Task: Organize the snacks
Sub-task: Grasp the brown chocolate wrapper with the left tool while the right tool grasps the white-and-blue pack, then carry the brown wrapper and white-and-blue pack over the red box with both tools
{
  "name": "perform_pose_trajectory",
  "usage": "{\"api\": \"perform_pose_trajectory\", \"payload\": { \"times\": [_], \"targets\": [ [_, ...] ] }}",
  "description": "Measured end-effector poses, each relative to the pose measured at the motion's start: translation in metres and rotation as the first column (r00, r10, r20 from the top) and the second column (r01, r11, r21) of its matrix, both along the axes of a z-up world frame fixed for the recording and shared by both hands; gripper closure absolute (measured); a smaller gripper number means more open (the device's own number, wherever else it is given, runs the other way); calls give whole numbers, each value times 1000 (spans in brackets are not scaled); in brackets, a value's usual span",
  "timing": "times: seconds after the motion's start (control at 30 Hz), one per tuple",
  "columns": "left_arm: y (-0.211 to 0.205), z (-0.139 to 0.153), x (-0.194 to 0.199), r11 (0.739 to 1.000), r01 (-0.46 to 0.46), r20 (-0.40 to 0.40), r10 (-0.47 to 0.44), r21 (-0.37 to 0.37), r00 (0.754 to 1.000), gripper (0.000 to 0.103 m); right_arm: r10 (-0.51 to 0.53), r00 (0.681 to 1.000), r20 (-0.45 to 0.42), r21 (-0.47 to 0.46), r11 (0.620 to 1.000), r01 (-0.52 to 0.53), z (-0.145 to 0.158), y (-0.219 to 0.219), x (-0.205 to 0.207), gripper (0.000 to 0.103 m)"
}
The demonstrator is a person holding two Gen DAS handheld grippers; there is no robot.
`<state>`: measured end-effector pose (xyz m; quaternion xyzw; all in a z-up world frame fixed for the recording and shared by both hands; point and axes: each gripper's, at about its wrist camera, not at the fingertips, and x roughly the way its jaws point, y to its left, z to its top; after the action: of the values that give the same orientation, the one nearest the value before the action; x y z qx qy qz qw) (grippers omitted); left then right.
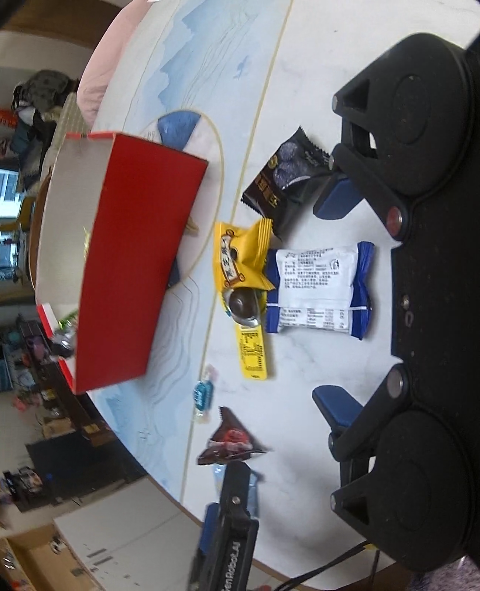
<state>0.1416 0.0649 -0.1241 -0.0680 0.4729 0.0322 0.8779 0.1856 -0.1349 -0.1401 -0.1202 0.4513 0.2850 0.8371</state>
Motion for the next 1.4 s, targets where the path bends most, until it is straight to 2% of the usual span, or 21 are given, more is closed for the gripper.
{"api": "perform_pose_trajectory", "payload": {
  "times": [0.2,0.37,0.43,0.57,0.63,0.77,0.93,1.13,1.4],
  "targets": [
    [-3,-7,13,1000,-4,-10,4,17,1000,21,29,999,-16,-26,999,-29,-7,2,7,16],
    [-8,-14,25,999,7,-43,-5,48,999,29,46,999,-22,-43,998,-47,-12,5,10,21],
    [-9,-17,29,999,16,-57,-13,51,998,37,51,998,-21,-48,997,-52,-14,6,12,23],
    [-10,-24,37,997,10,-93,-4,73,996,40,56,998,-20,-77,995,-58,-19,10,14,28],
    [-9,-27,39,997,13,-106,-5,72,994,48,56,998,-10,-102,993,-57,-21,13,14,29],
    [-10,-30,42,996,16,-123,-6,86,992,53,51,999,-1,-122,991,-51,-25,15,13,33],
    [-6,-33,43,998,5,-132,3,63,991,61,33,999,-12,-103,994,-35,-23,14,14,46],
    [-3,-31,42,999,-3,-133,8,41,991,67,-8,1000,-7,-87,996,7,-20,12,12,54],
    [5,-24,30,999,-24,-137,17,-44,990,70,-50,997,-54,-31,998,48,-12,5,-2,56]
  ]
}}
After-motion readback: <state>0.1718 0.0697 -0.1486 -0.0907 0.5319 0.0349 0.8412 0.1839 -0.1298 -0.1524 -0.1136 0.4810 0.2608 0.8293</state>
